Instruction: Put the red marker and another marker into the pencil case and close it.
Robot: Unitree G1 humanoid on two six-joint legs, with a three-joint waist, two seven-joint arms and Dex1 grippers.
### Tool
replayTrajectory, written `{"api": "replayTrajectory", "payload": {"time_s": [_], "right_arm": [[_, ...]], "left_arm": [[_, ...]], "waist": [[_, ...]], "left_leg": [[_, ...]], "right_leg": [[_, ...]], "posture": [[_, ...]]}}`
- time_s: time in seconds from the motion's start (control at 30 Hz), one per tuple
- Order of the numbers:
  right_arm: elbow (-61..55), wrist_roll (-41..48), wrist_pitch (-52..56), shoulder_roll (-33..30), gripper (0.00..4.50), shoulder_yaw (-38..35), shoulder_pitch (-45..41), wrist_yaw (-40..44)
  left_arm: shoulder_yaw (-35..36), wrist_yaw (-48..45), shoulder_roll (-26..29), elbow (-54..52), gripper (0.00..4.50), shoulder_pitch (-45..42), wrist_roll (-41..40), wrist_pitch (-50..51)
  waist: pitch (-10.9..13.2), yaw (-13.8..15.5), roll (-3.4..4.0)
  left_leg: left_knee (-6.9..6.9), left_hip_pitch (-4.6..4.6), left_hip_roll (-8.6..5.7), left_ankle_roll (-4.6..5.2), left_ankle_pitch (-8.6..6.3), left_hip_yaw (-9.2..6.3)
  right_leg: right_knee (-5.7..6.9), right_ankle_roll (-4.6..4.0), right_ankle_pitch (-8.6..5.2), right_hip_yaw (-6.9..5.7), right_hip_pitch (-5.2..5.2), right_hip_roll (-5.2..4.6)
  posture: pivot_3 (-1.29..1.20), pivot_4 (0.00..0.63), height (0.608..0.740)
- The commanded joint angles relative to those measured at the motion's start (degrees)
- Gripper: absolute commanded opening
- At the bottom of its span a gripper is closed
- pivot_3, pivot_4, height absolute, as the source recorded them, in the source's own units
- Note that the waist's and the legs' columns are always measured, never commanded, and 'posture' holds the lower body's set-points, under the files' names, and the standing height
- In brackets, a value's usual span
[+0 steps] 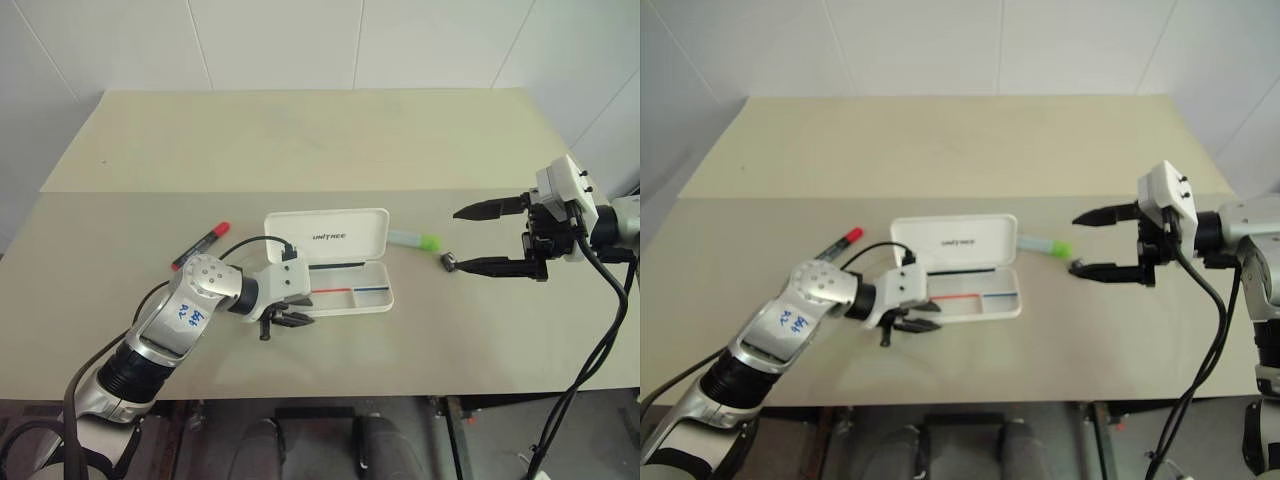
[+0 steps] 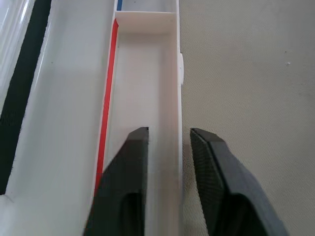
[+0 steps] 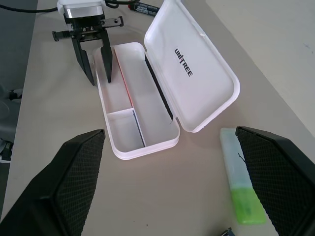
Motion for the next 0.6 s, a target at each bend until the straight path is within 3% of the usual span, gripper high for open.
{"api": "replayTrajectory", "payload": {"time_s": [0.03,0.2,0.43,0.53,0.6], "right_arm": [[-0.2,-0.1,-0.9,-0.2,4.5,-0.6,-0.8,0.4],[0.2,-1.3,-1.5,-0.4,4.5,0.0,-0.6,0.3],[2.3,-2.7,-2.7,0.3,4.5,1.3,-2.2,1.1],[3.4,-3.3,-3.2,0.5,4.5,1.6,-3.1,1.6],[4.2,-3.6,-3.6,0.4,4.5,1.8,-3.5,2.1]], "left_arm": [[-0.3,0.4,1.3,-0.3,2.68,0.8,-0.2,0.5],[0.9,0.7,2.2,-2.8,4.22,1.2,-1.7,1.5],[7.4,0.9,4.2,-10.7,4.22,1.3,-8.3,8.7],[13.5,0.2,8.0,-15.7,4.22,4.3,-12.3,11.6],[21.8,-1.3,11.6,-18.5,4.22,6.4,-16.4,13.6]], "waist": [[0.0,0.0,0.0],[0.0,0.0,0.0],[0.0,-0.2,0.0],[0.0,-0.3,0.0],[0.0,-0.3,0.0]], "left_leg": [[0.0,0.0,0.0,0.0,0.0,0.0],[0.0,0.0,0.0,0.02,0.01,0.0],[-0.05,-0.01,0.01,0.04,0.04,0.01],[-0.15,-0.04,0.03,0.03,0.03,0.02],[-0.22,-0.06,0.16,-0.01,0.0,0.06]], "right_leg": [[0.0,0.0,0.0,0.0,0.0,0.0],[0.0,-0.02,0.03,0.01,0.0,0.0],[-0.04,-0.03,0.07,0.03,-0.03,0.02],[-0.09,-0.02,0.07,0.03,-0.08,0.03],[-0.26,-0.03,0.07,0.05,-0.09,0.14]], "posture": [[0.0,0.15,0.74],[0.0,0.15,0.74],[0.0,0.15,0.74],[0.0,0.15,0.74],[0.0,0.15,0.74]]}}
